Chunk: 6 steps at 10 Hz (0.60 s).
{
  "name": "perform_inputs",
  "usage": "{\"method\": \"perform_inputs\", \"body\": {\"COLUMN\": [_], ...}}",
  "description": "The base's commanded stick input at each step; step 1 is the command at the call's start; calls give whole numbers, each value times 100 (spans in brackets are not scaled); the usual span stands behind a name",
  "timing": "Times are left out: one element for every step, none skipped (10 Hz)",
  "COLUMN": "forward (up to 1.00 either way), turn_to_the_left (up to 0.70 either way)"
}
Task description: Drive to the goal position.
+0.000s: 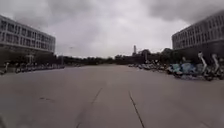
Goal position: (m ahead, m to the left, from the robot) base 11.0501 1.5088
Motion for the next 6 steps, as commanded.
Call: {"method": "perform_inputs", "body": {"forward": [85,85,85,85,85,85], "turn_to_the_left": [-3,-4,-4,-4,-4,-4]}}
